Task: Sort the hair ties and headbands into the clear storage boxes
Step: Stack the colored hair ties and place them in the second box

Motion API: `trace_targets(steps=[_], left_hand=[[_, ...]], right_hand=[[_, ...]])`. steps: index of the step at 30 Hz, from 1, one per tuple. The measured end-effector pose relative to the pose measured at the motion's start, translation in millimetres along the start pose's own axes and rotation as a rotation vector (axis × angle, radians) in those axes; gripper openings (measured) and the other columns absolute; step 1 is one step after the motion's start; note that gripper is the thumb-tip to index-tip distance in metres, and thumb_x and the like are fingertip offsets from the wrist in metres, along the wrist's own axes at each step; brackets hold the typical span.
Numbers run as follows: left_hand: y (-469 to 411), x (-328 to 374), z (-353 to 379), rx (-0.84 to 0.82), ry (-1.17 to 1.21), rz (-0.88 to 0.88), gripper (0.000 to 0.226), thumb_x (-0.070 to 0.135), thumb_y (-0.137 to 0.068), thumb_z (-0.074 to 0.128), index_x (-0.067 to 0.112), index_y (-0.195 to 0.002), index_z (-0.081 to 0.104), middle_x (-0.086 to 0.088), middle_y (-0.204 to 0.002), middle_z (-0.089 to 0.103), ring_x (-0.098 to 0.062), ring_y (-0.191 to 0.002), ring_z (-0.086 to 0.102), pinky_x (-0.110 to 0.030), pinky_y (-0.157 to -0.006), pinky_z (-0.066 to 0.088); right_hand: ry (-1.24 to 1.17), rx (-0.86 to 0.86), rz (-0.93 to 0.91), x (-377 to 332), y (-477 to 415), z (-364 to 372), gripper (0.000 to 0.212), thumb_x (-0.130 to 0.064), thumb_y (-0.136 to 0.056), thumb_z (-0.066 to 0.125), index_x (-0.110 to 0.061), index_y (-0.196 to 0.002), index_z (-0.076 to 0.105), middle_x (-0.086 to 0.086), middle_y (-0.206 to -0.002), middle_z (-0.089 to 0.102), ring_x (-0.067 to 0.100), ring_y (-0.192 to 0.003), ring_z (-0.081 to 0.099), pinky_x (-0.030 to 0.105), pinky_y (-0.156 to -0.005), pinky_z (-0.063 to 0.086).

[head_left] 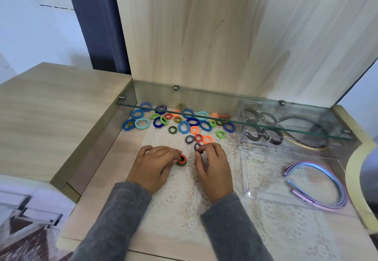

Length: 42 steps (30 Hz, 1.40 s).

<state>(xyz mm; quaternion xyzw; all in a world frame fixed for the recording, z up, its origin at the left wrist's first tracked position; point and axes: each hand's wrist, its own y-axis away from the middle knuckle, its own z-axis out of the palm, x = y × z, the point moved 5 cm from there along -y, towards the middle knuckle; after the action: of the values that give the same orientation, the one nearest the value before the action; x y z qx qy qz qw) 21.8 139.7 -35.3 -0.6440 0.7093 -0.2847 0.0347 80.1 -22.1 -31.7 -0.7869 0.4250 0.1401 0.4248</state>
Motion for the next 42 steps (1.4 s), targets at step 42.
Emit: trace_targets(steps=[42], left_hand=[[-1.5,-24.1,7.8,-0.066,-0.009,-0.334,0.038,0.007,-0.088,0.050,0.019,-0.124,0.059,-0.004,-0.143,0.047,-0.023,-0.133,0.041,-0.037,-0.111,0.032]], right_hand=[[0.276,-0.166,-0.178,-28.1,8.6,13.4,0.019,-0.038,-0.083,0.061,-0.027,-0.097,0.062,0.002,-0.106,0.056,0.018,-0.089,0.053,0.035,-0.071,0.045]])
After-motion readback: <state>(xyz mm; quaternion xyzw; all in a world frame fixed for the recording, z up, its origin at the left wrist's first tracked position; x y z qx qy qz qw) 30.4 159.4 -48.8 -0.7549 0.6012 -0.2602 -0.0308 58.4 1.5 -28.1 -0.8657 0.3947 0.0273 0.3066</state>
